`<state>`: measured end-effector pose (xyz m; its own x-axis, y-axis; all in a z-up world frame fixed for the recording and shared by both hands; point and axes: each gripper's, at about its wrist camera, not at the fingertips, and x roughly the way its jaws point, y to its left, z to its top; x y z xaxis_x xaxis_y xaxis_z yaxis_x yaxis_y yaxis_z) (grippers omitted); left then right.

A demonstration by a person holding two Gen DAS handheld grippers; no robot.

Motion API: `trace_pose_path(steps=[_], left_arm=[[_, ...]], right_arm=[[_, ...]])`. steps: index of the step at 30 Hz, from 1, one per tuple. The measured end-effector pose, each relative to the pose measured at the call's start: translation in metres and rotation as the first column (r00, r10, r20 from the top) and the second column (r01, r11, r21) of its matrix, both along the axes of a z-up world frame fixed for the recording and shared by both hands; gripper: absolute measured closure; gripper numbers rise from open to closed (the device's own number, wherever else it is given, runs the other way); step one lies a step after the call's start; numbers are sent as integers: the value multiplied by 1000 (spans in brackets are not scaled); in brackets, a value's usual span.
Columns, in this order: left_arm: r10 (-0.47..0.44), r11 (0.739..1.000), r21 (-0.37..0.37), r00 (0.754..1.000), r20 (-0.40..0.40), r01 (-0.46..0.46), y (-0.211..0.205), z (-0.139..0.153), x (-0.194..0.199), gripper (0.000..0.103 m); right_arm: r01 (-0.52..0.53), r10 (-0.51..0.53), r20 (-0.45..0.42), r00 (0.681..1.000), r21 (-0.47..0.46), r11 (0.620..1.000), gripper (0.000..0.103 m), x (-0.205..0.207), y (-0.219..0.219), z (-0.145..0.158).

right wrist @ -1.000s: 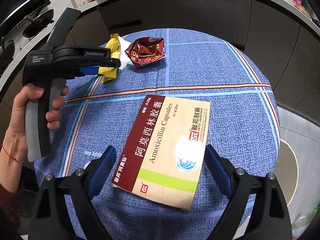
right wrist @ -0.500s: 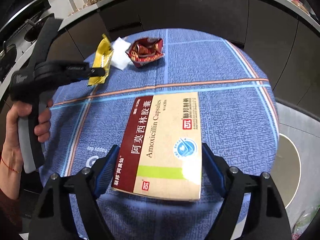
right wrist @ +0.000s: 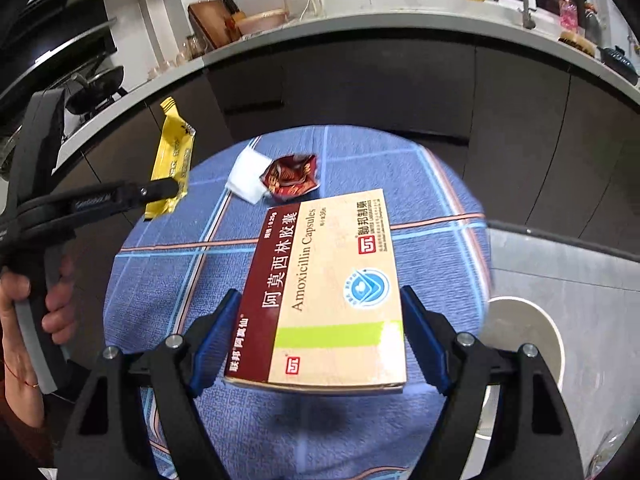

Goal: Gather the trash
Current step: 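Carry the yellow wrapper and amoxicillin box over the white bin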

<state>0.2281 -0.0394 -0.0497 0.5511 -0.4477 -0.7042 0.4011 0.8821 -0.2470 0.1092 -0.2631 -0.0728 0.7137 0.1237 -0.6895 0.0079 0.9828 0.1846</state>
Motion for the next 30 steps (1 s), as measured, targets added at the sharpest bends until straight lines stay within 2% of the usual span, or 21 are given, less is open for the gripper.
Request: trace_pose_path(steps=[7, 13, 22, 26, 30], left_arm=[[-136, 989, -60, 991, -16, 135, -31, 12, -28, 92], [-271, 959, -95, 961, -48, 266, -76, 9, -47, 92], [-434, 900, -83, 895, -104, 427, -146, -11, -72, 92], [-491, 871, -85, 858, -152, 483, -176, -26, -79, 92], [-531, 847, -89, 820, -216, 525, -203, -45, -79, 92]], right_arm=[[73, -72, 43, 996, -22, 997, 24, -35, -36, 20], [165, -163, 53, 985, -37, 986, 24, -66, -77, 20], [250, -249, 21, 968, -41, 967, 24, -96, -124, -7], [266, -266, 10, 964, -93, 959, 24, -103, -132, -23], [269, -271, -14, 962, -81, 960, 24, -105, -143, -41]])
